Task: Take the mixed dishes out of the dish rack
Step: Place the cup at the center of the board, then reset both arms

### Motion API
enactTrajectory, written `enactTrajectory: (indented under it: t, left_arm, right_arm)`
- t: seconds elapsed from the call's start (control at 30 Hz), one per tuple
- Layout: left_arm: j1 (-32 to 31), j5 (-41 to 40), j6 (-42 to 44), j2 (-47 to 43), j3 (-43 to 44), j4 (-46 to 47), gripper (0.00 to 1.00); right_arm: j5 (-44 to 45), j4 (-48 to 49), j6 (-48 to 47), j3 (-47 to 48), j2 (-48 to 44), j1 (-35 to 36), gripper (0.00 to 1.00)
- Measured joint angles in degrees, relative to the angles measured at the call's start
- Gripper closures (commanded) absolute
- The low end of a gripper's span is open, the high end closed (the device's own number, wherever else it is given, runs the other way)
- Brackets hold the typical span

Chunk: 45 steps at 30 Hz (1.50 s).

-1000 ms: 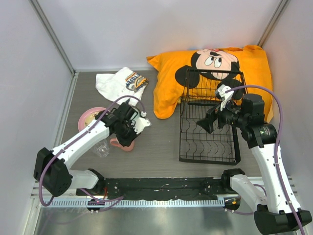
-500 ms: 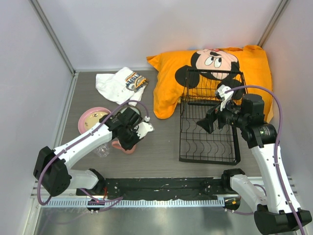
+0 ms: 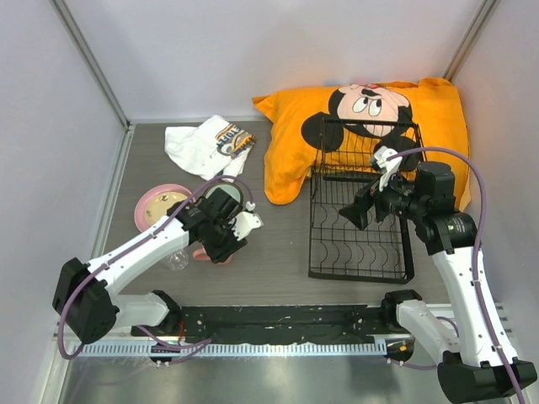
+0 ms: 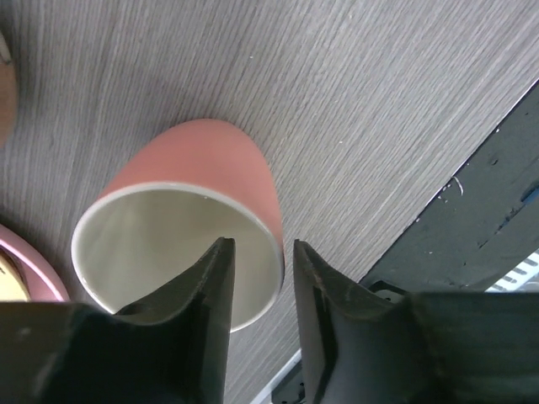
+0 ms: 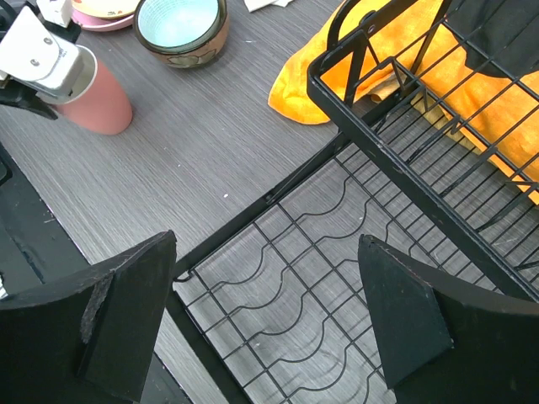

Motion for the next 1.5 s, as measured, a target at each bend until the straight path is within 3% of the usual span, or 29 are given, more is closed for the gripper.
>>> enactTrajectory:
  t: [0.07, 0.43, 0.7, 0.97, 1.17, 1.33, 1.5]
  left_arm:
    - [0.0, -0.07, -0.02, -0.59, -0.07, 0.02, 0.42]
    - [0.0, -0.13, -0.61, -5.6, 1.49, 0.15, 0.0]
    - [1.42, -2.29, -3.85, -12.68, 8.04, 5.25, 0.0]
    - [9.09, -2.62, -7.63, -13.97, 14.16, 12.15, 0.0]
    - [17.16, -2.91, -10.45, -13.42, 15.47, 17.75, 0.0]
    - [26.71, -1.62, -14.05, -12.22, 15.47, 22.8, 0.0]
    - [33.94, -0.17, -17.44, -10.03, 15.74, 28.39, 0.0]
  right_arm:
    - [0.2, 0.0, -0.07, 0.0, 0.0, 0.0, 0.06]
    - [8.02, -0.11, -0.26, 0.0, 1.6, 0.0, 0.0]
    - [14.91, 1.6, 1.18, 0.02, 1.62, 0.0, 0.0]
    - [20.35, 3.48, 3.17, 5.73, 1.2, 0.0, 0.0]
    - [30.42, 11.76, 6.25, 8.92, 0.26, 0.02, 0.0]
    - [41.53, 21.4, 9.01, 7.02, 0.87, 0.04, 0.0]
    - [46.56, 28.24, 10.95, 4.28, 3.06, 0.04, 0.0]
